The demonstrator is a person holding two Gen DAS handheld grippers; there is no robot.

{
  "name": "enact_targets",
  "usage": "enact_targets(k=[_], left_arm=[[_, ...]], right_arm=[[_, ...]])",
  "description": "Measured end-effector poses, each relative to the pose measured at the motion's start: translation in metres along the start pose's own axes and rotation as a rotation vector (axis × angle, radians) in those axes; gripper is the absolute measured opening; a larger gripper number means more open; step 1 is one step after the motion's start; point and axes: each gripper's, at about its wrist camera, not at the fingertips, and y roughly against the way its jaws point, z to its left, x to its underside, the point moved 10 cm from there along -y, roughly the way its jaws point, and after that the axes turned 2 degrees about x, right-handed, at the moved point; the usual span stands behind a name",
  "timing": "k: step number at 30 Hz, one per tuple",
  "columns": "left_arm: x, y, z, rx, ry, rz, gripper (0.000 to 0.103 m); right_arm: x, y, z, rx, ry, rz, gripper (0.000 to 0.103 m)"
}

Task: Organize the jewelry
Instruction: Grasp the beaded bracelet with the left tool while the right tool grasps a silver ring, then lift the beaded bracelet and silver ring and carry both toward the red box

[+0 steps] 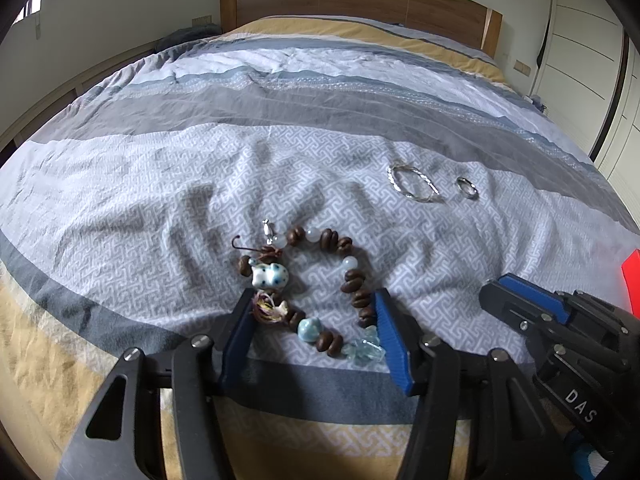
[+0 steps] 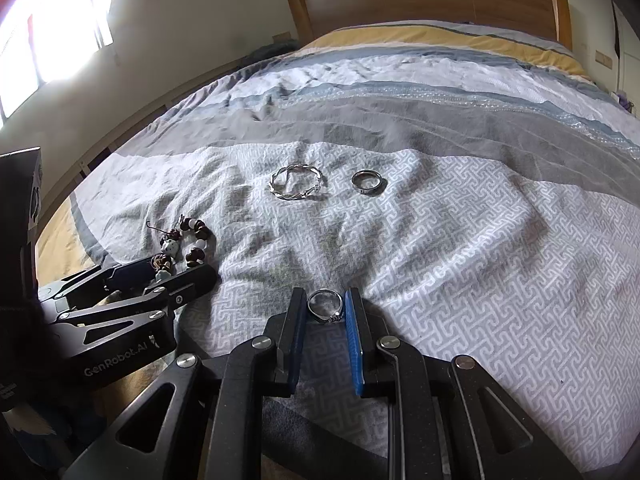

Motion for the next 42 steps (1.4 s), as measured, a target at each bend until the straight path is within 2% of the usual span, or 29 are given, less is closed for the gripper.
enact_targets(k=[5,13,19,32,42], left_arm=[[0.000,0.001,-0.001,-0.002,-0.002,-0.001,0.045],[-0.001,0.010,-0.012,-0.040,-0.082,-0.009,0.012],[-0.001,0.017,-0.011,-0.020,-0.058,-0.010,0.011],[-0.002,0.040,0.001,0.088,0.035,-0.024,0.010],[-0.011,0.066,-0.016,0.099,0.003,-0.062,0.010]], right_arm=[[-0.001,0.007,0.001,0.002,0.003,-0.013,0.019],[-0.001,0.028,0.007,0.005,0.009,-0.023,0.019],[0.004,0.043,0.003,0.017,0.009,-0.021,0.019],[0.006,0.056,0.000,0.022,-0.012,-0.037,0.019],[0.007,0.064,-0.001,0.013,-0.015,-0.049,0.019]])
